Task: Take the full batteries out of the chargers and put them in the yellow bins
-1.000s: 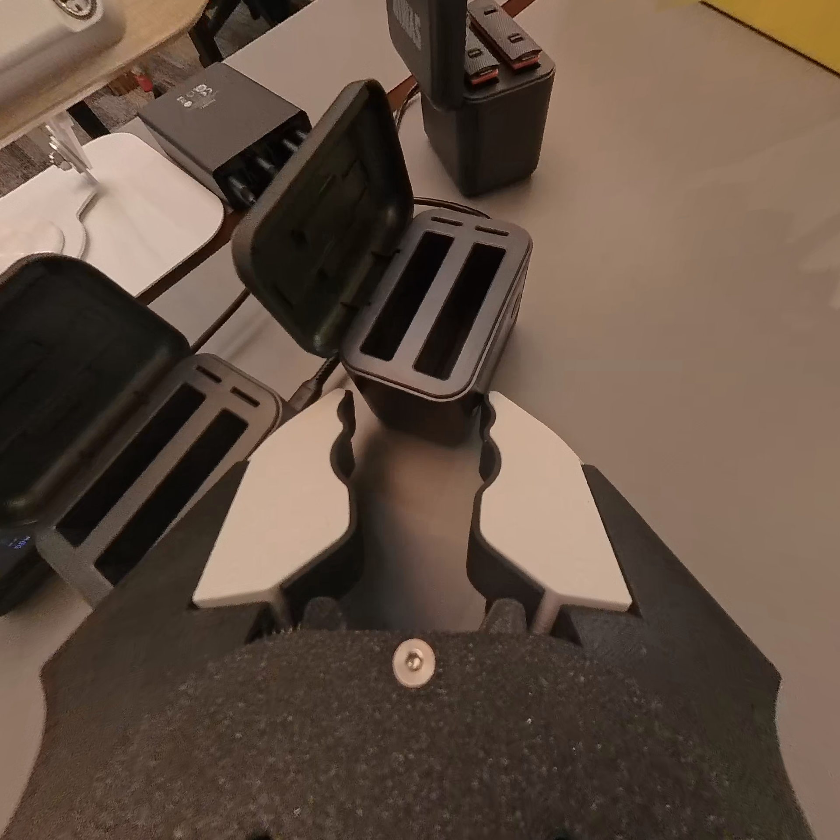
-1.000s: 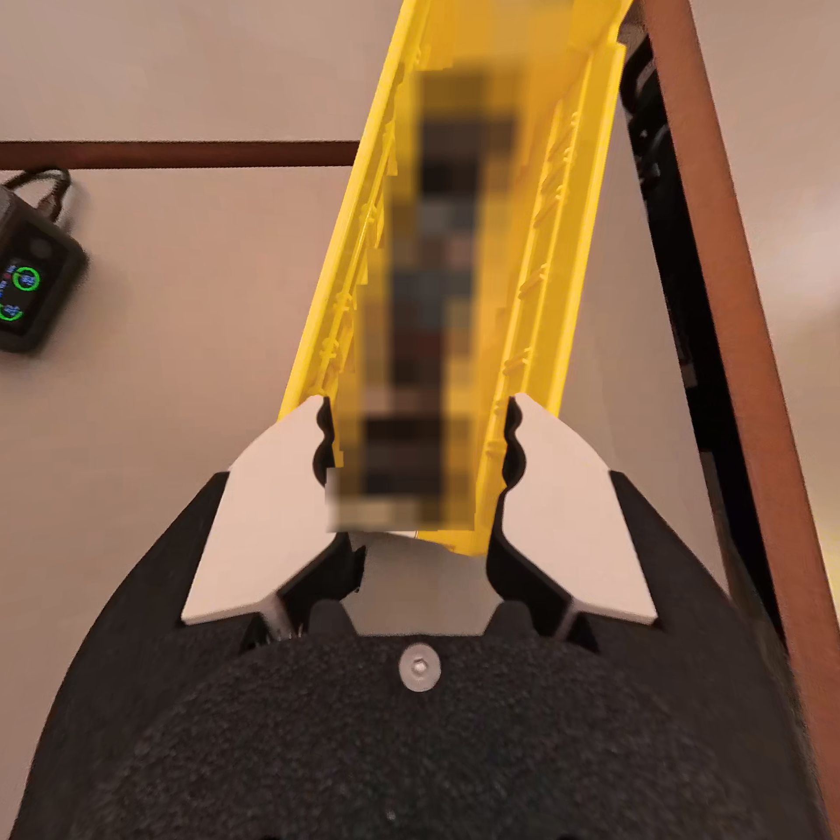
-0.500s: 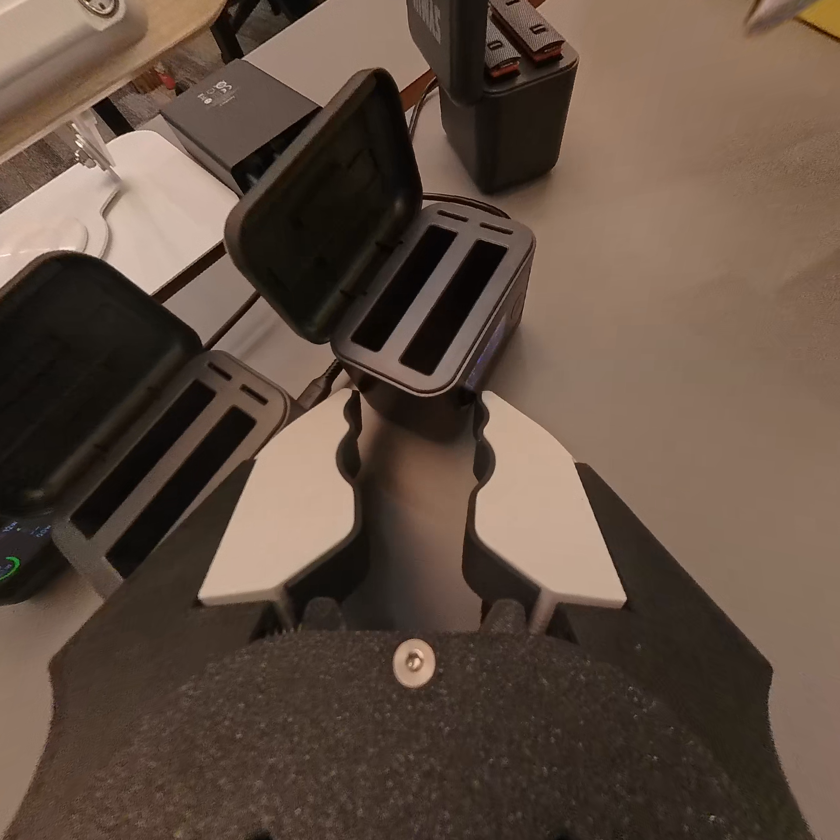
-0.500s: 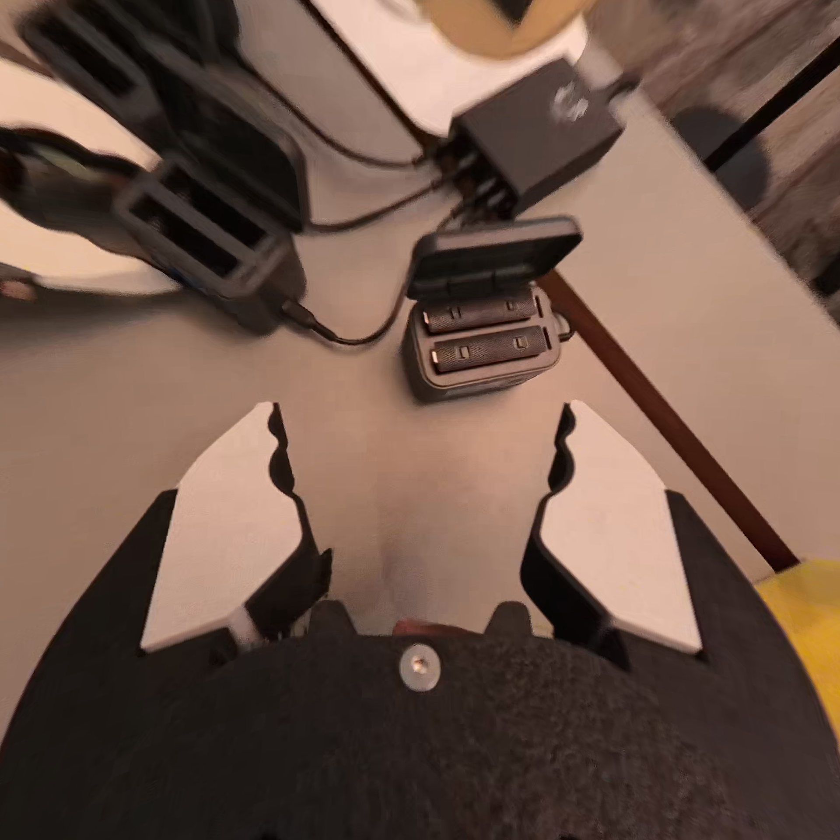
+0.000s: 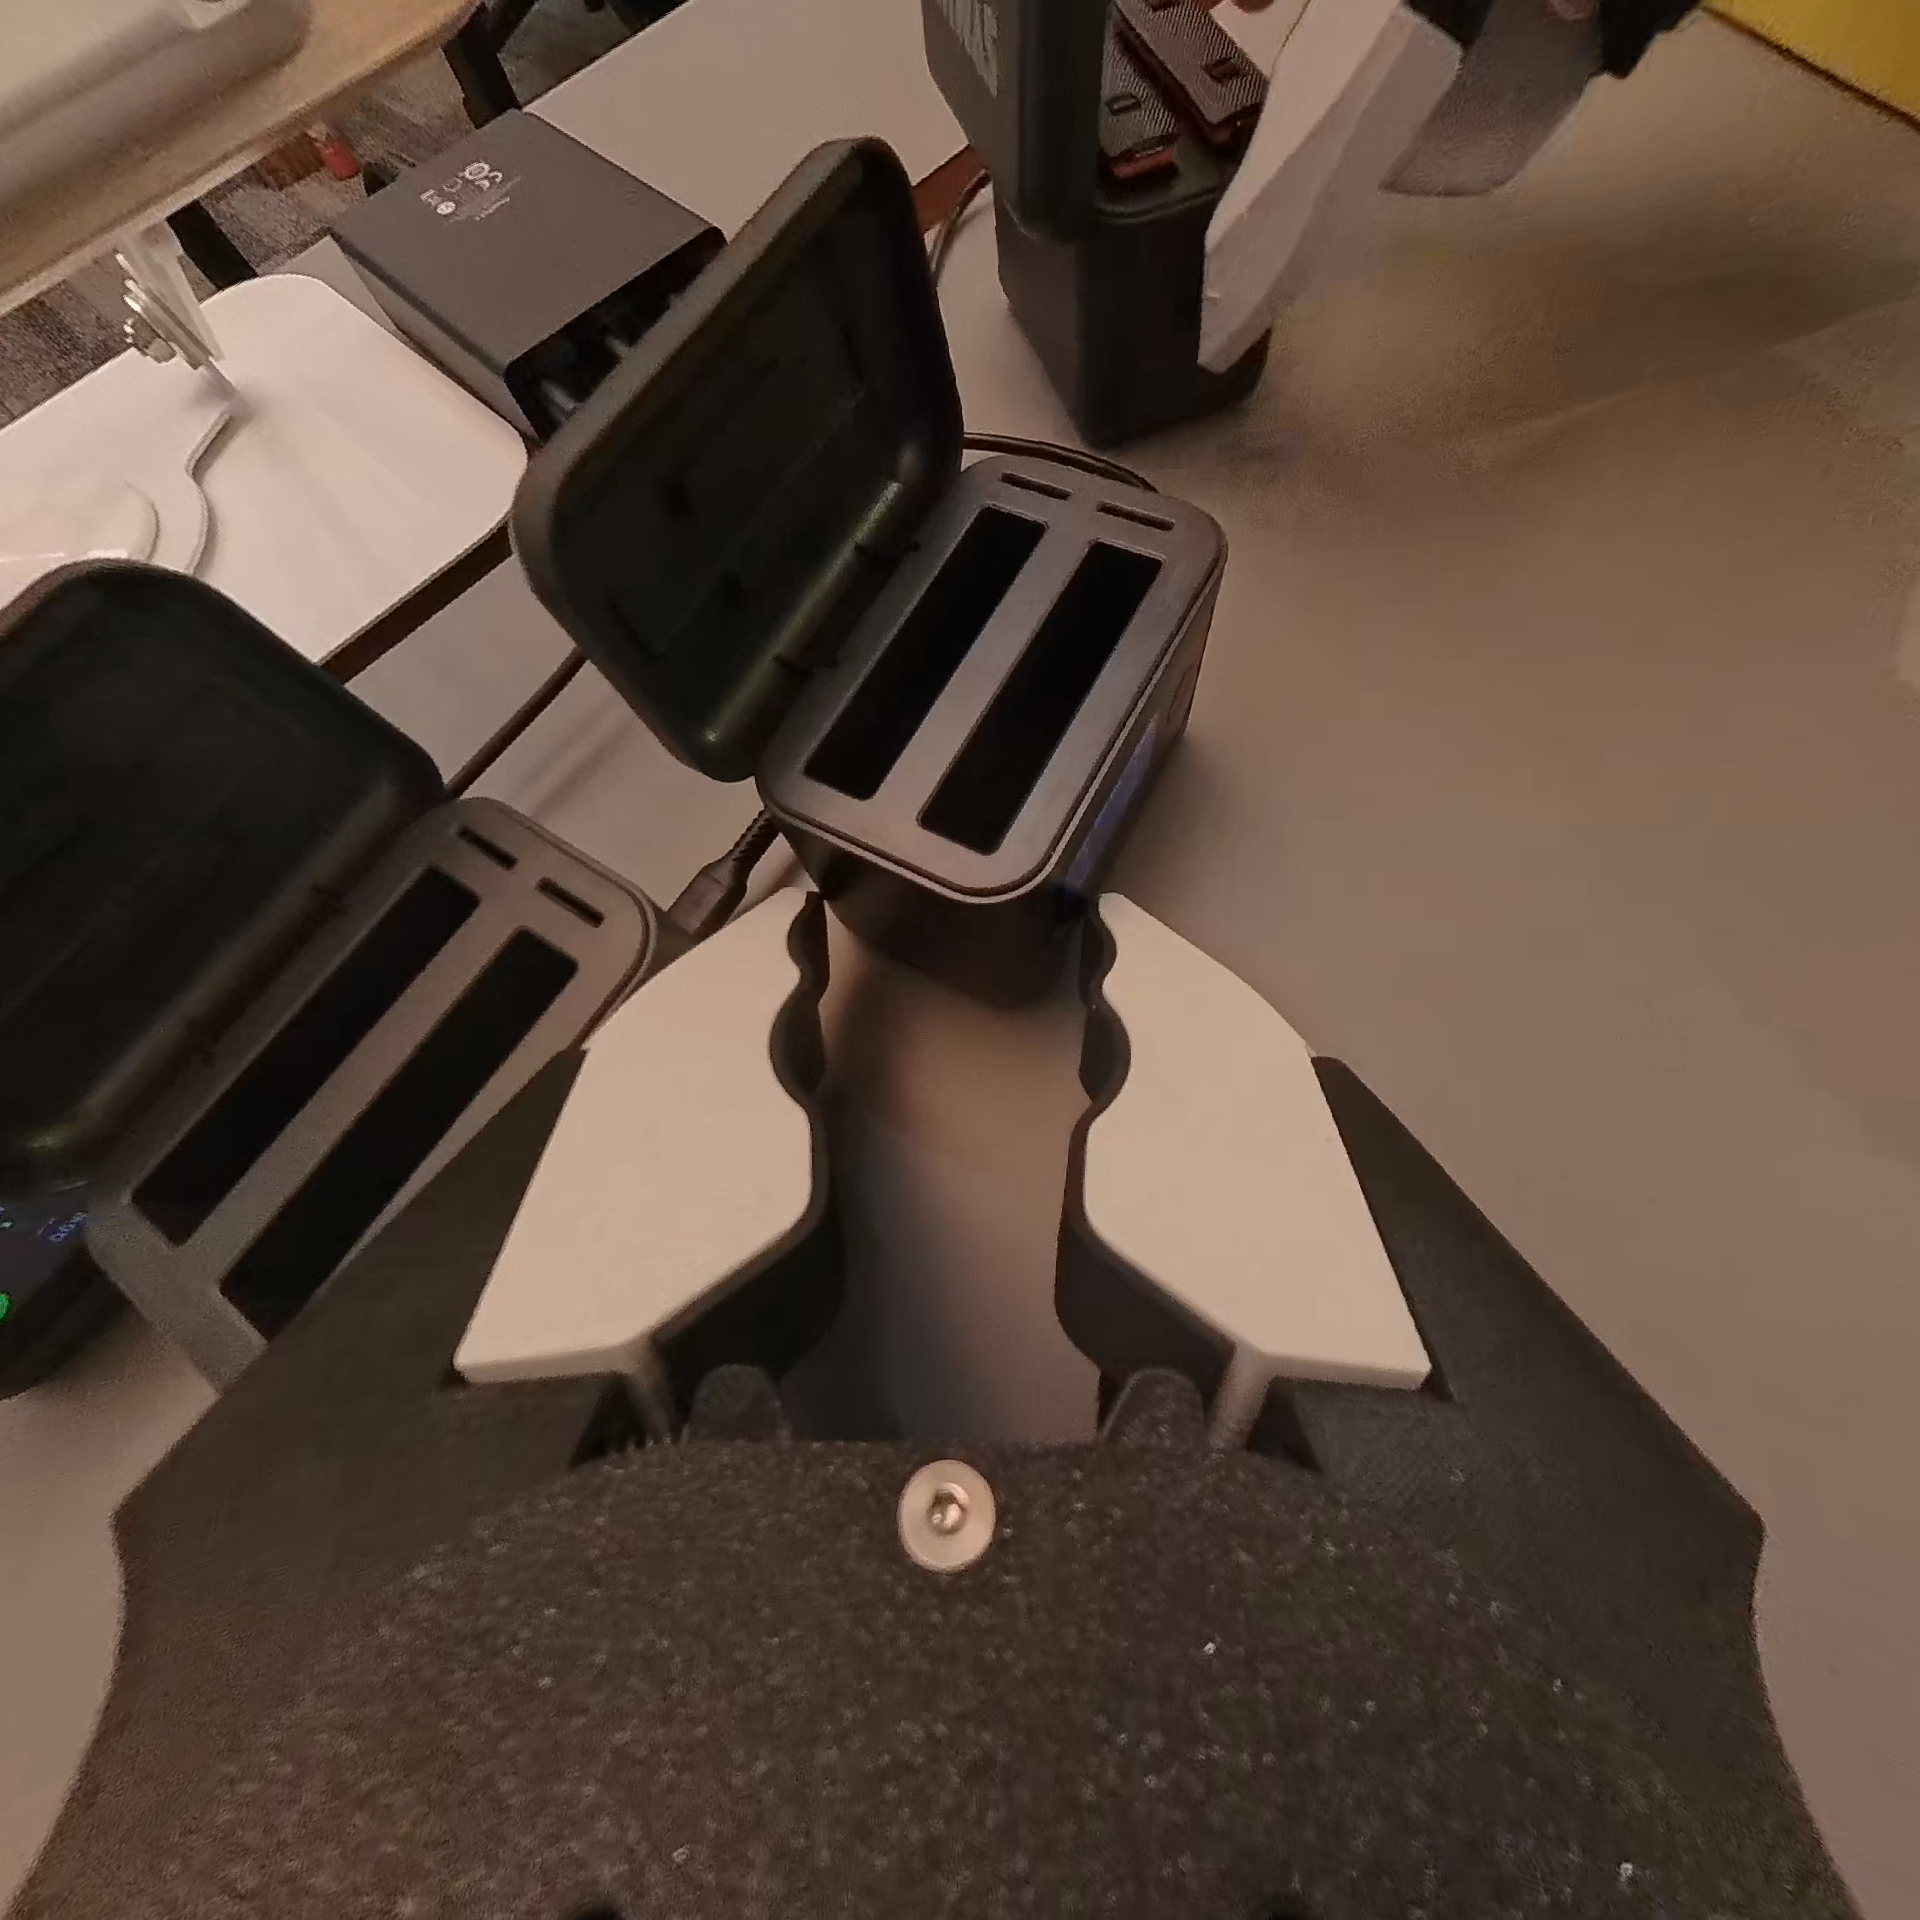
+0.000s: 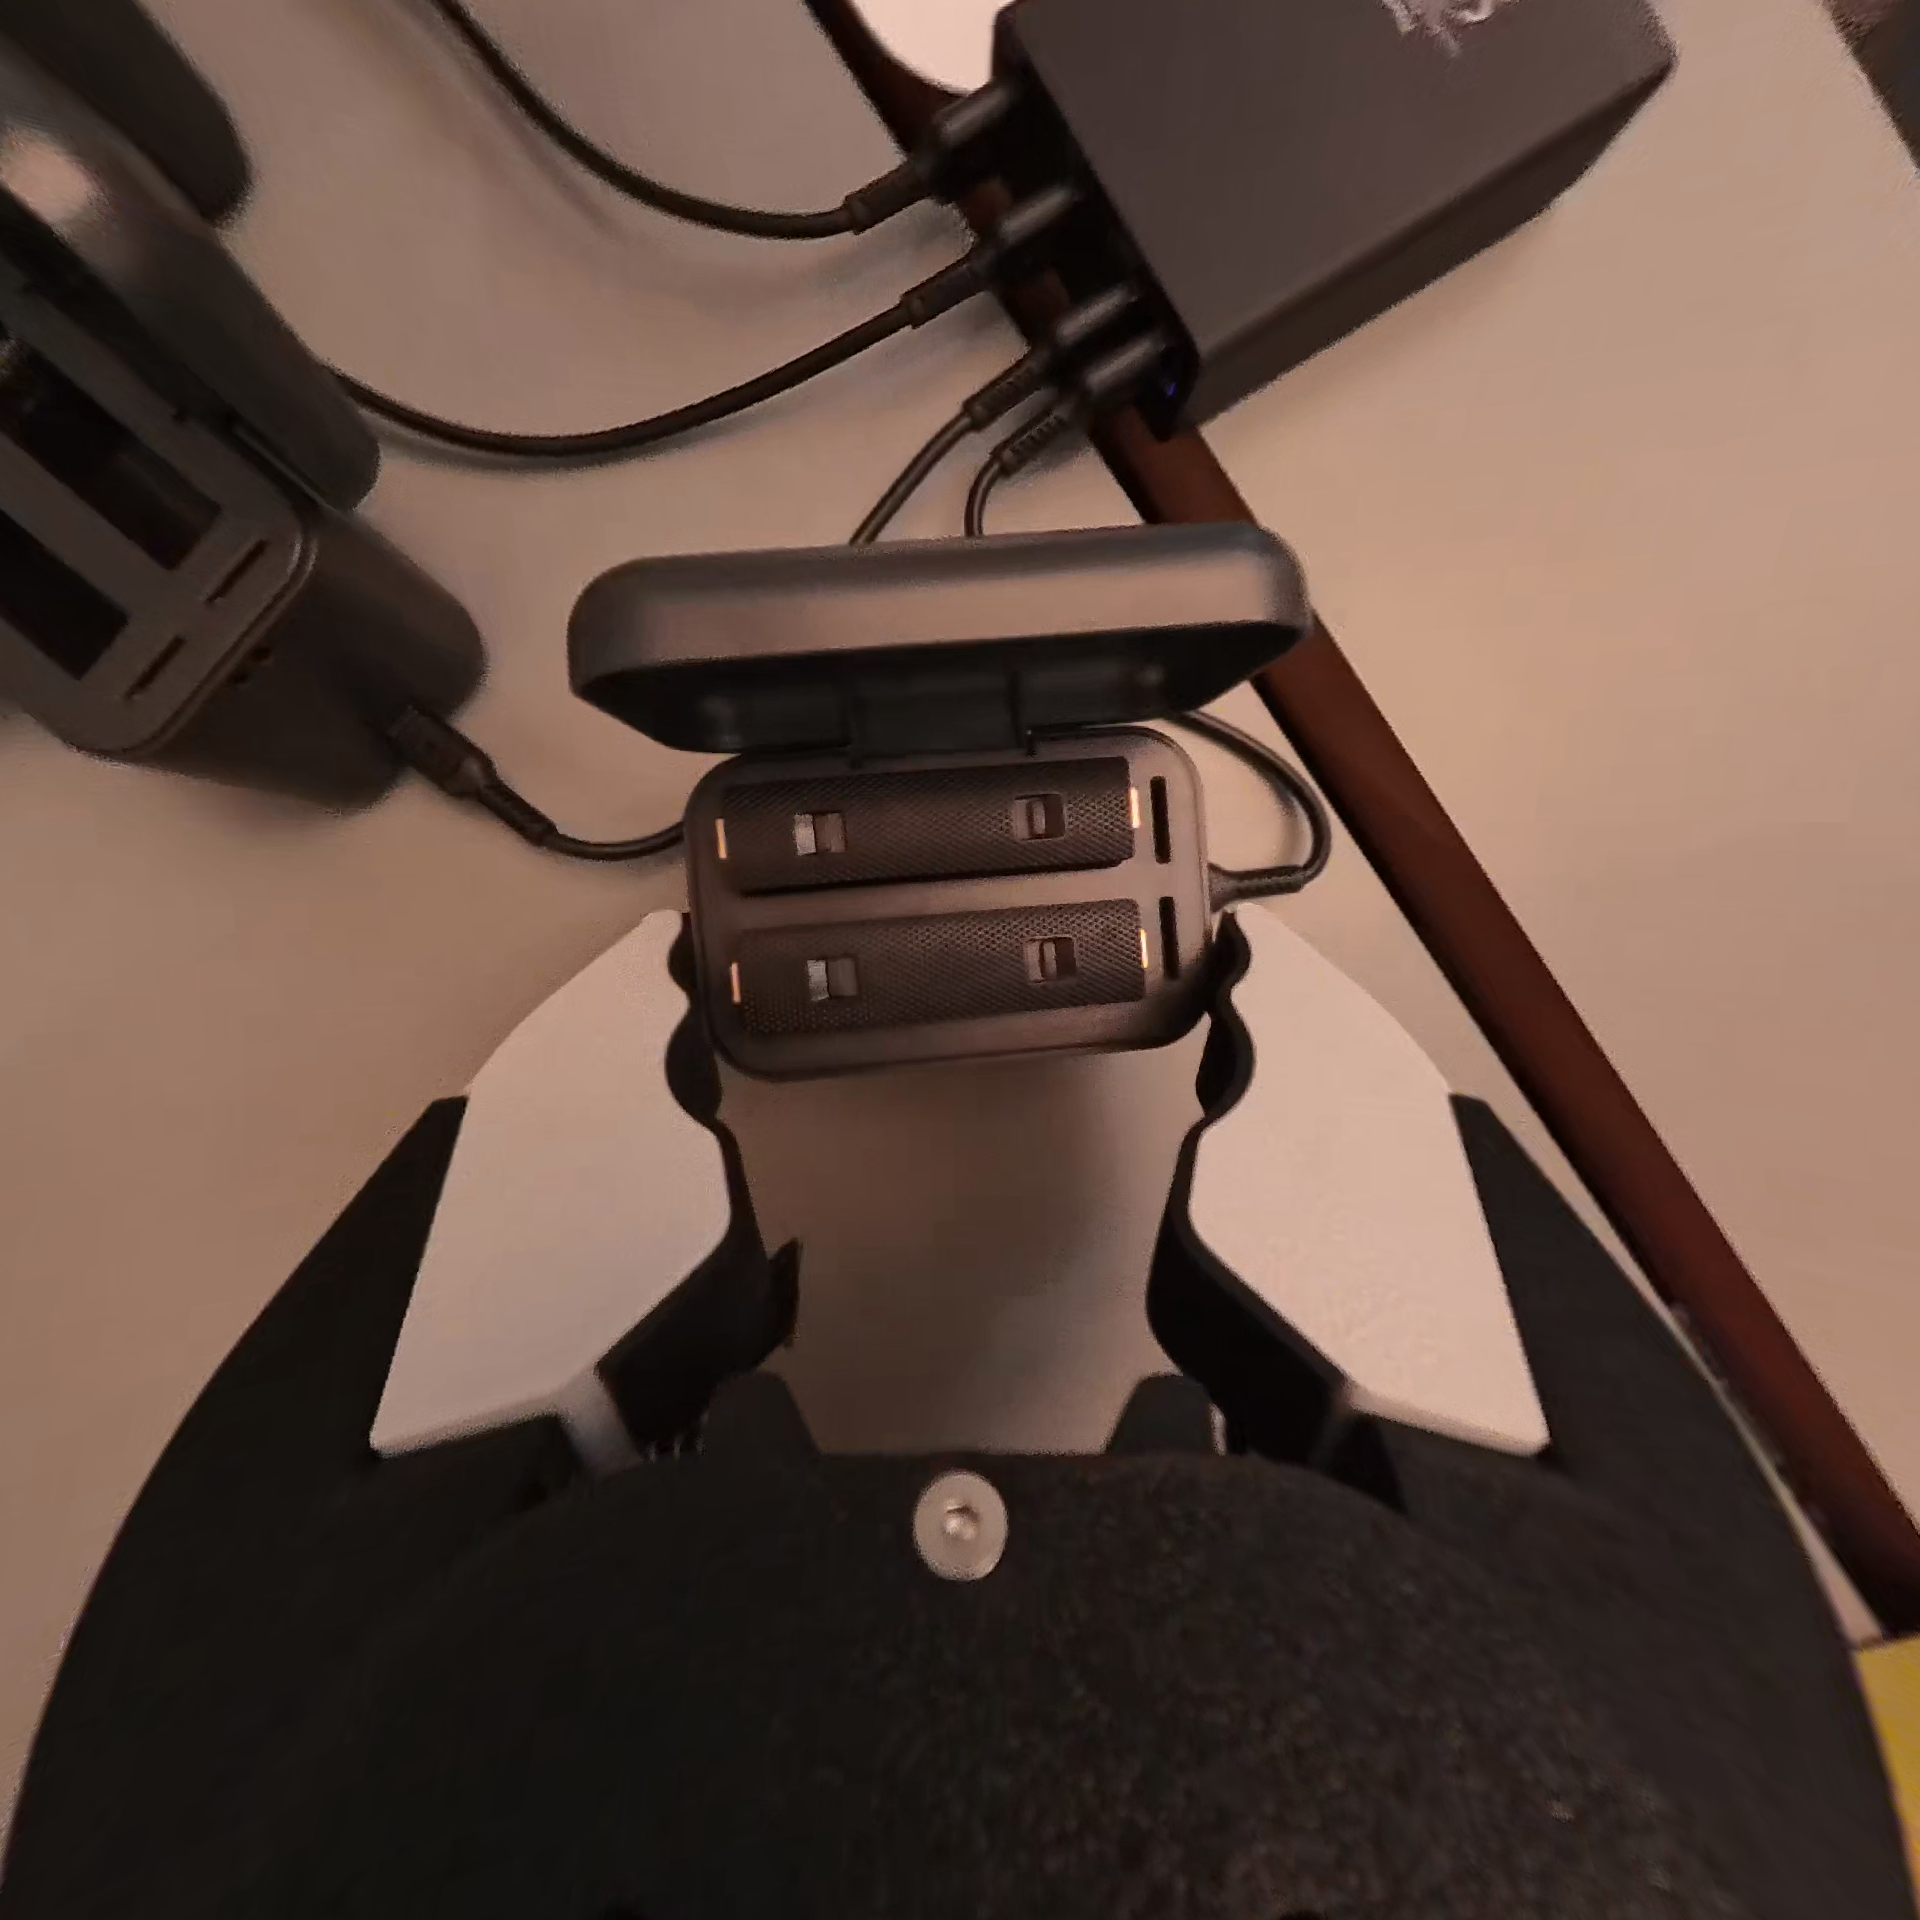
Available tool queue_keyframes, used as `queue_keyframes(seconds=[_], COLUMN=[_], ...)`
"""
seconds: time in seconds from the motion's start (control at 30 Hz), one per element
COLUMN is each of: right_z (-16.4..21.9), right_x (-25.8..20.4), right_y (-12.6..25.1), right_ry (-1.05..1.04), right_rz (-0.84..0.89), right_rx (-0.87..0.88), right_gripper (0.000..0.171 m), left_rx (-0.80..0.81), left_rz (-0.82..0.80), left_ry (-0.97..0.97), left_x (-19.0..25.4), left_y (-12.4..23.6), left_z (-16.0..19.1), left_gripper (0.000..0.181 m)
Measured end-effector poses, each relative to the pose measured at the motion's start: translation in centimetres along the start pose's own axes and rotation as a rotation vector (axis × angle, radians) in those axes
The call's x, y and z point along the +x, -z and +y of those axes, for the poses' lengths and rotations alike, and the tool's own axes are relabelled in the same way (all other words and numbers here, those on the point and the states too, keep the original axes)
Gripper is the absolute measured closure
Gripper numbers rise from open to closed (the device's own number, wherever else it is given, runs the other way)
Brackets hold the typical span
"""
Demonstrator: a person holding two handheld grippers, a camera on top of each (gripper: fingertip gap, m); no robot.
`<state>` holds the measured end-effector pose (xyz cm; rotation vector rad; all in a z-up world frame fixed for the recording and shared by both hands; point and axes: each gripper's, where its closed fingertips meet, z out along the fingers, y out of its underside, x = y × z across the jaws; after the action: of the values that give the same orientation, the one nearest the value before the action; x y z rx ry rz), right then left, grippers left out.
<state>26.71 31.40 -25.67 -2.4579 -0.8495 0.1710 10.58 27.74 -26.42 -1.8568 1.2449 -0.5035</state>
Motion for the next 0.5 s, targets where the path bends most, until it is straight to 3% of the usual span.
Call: queue_keyframes(seconds=[0.5], right_z=[-0.7], right_x=[-1.8], right_y=[0.1], right_ry=[-0.612], right_rz=[0.457], right_rx=[0.141], right_gripper=[0.080], left_rx=[-0.008], left_rz=[-0.053], left_ry=[-0.025], left_x=[-0.6], left_y=[0.2], left_z=[0.3], left_gripper=[0.135])
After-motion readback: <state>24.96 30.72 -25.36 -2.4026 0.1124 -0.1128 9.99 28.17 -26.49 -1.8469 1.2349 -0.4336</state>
